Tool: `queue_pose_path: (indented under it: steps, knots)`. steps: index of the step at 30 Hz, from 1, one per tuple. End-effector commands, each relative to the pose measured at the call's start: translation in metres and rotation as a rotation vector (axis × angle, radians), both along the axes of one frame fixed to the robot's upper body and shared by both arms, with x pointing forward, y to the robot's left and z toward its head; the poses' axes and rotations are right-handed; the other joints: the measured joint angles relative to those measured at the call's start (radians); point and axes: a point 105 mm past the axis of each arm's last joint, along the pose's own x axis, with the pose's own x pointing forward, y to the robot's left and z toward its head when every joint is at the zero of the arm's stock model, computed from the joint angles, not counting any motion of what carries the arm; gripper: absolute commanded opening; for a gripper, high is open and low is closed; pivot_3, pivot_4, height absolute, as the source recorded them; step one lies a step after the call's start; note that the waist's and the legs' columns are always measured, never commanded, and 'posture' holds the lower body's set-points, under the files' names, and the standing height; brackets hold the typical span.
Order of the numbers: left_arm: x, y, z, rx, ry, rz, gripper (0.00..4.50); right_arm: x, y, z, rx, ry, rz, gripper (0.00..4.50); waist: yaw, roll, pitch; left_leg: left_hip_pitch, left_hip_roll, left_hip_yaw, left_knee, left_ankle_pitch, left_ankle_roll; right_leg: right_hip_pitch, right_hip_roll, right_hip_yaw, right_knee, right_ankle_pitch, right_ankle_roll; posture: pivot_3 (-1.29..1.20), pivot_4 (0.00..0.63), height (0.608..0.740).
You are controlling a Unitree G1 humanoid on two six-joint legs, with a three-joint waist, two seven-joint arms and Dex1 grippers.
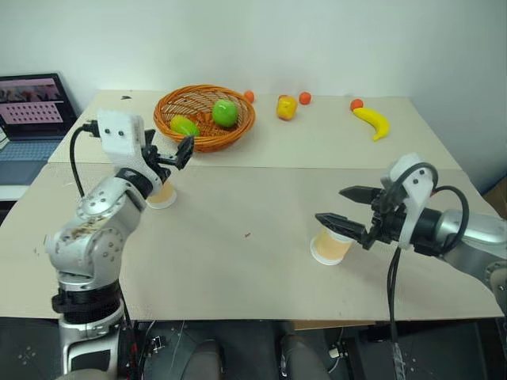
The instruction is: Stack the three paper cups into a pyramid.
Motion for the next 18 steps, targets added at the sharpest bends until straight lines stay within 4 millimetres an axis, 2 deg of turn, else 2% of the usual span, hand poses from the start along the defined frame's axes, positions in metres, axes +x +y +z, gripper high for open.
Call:
queue_pose_path:
  steps: [1, 5, 9, 18]
  knots:
    - [-0.009, 0.008, -0.007, 0.023, 0.005, 0.16, 4.42, -0.001, 0.0, 0.014, -0.001, -0.075, 0.0, 4.5, -0.001, 0.0, 0.0, 0.0, 0.0, 0.0, 0.0, 0.0, 0.0, 0.0, 0.0, 0.0, 0.0, 0.0, 0.0, 0.0, 0.15, 0.737]
    - [-0.013, 0.018, -0.029, 0.017, 0.082, 0.282, 4.42, -0.001, -0.001, 0.015, -0.003, -0.079, -0.001, 4.5, 0.0, 0.0, 0.0, 0.0, 0.0, 0.0, 0.0, 0.0, 0.0, 0.0, 0.0, 0.0, 0.0, 0.0, 0.0, 0.0, 0.15, 0.737]
    - [-0.016, 0.018, -0.048, 0.006, 0.148, 0.328, 4.42, -0.002, 0.001, 0.019, 0.005, -0.089, 0.011, 4.5, 0.001, 0.0, 0.0, 0.001, 0.0, 0.0, 0.0, 0.0, 0.0, 0.0, 0.0, 0.0, 0.001, 0.0, 0.0, 0.0, 0.15, 0.737]
    - [-0.016, 0.029, -0.067, 0.039, 0.192, 0.403, 4.42, -0.004, 0.006, 0.044, 0.077, -0.122, 0.055, 4.5, 0.0, 0.0, 0.0, 0.001, 0.0, 0.0, 0.0, 0.0, 0.0, 0.0, 0.0, 0.0, 0.001, 0.0, 0.0, 0.0, 0.15, 0.737]
